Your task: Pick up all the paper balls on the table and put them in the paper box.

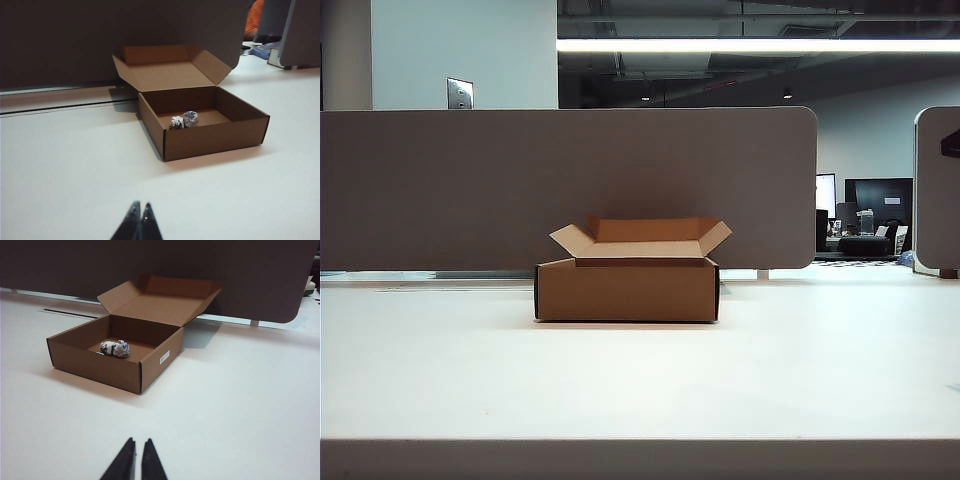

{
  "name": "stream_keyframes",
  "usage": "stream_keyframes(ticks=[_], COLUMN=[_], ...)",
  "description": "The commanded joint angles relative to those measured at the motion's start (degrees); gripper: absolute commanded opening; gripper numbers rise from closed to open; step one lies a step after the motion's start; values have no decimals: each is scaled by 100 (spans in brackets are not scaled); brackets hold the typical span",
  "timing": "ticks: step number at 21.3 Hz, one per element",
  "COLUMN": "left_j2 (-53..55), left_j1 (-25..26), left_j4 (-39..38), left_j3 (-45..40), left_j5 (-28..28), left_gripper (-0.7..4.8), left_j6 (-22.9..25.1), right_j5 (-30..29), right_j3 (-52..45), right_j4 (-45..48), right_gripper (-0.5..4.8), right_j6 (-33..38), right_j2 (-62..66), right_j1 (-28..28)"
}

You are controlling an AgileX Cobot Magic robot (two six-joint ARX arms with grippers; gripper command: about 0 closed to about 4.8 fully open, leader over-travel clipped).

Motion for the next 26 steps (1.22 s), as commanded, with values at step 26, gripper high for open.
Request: stream_keyframes(ticks=[26], left_j2=[-155], left_j1=[595], left_j4=[50], left_j3=[20], left_j5=[-24], left_gripper=[-5], left_j6=[304], right_j5=[278], right_j3=[-31], right_j4=[-407], right_gripper=[44], right_j6=[-284], right_j2=[-645], right_j1=[-168])
